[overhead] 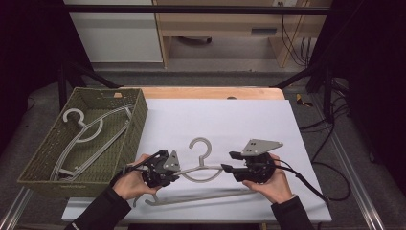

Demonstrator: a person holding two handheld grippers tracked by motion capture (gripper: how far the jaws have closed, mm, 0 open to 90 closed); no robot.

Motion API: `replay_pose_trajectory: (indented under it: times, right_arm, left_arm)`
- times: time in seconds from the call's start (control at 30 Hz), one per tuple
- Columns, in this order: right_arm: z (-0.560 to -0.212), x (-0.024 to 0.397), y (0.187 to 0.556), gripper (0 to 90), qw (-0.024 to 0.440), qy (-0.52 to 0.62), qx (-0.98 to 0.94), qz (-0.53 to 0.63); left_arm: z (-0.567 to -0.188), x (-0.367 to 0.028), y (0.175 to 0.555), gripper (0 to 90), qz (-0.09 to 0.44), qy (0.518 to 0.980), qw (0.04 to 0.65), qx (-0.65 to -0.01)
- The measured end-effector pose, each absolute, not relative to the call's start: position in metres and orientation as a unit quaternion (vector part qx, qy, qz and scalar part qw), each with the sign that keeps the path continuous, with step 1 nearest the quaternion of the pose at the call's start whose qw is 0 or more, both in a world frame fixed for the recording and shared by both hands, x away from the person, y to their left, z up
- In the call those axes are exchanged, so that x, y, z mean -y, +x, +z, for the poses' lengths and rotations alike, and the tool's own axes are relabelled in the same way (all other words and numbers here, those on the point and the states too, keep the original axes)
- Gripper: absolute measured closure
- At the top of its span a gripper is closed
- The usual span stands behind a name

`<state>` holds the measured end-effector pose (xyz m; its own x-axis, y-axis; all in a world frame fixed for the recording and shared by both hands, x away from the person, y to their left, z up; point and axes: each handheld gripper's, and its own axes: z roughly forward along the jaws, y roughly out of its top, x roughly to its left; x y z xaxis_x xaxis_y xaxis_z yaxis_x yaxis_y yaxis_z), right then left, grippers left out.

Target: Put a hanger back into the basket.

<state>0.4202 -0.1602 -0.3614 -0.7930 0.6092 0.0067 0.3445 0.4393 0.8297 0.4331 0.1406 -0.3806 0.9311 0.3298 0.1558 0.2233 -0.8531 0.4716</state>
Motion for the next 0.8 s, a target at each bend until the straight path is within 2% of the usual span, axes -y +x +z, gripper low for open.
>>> replay_pose_trajectory:
  times: [0.07,0.1,0.13,0.33,0.47,0.67,0.8]
  right_arm:
    - [-0.360,0.164,0.421,43.9,0.158,0.293,-0.826,0.454]
    - [-0.358,0.173,0.422,36.7,0.169,0.310,-0.810,0.468]
    - [-0.358,0.177,0.422,34.4,0.177,0.315,-0.804,0.472]
    - [-0.357,0.195,0.420,27.3,0.198,0.341,-0.778,0.488]
    - [-0.360,0.208,0.418,18.2,0.219,0.365,-0.762,0.489]
    - [-0.366,0.217,0.417,10.1,0.239,0.387,-0.749,0.481]
    - [-0.372,0.222,0.416,8.3,0.239,0.396,-0.747,0.478]
  left_arm:
    - [-0.379,-0.142,0.434,82.6,0.119,0.952,0.238,-0.155]
    - [-0.375,-0.145,0.435,82.6,0.123,0.946,0.249,-0.169]
    - [-0.374,-0.146,0.436,82.7,0.124,0.942,0.254,-0.180]
    - [-0.360,-0.150,0.439,82.7,0.147,0.928,0.272,-0.207]
    - [-0.346,-0.150,0.442,82.7,0.169,0.914,0.286,-0.231]
    - [-0.327,-0.155,0.450,82.7,0.189,0.902,0.291,-0.256]
    - [-0.315,-0.161,0.452,82.7,0.195,0.898,0.294,-0.263]
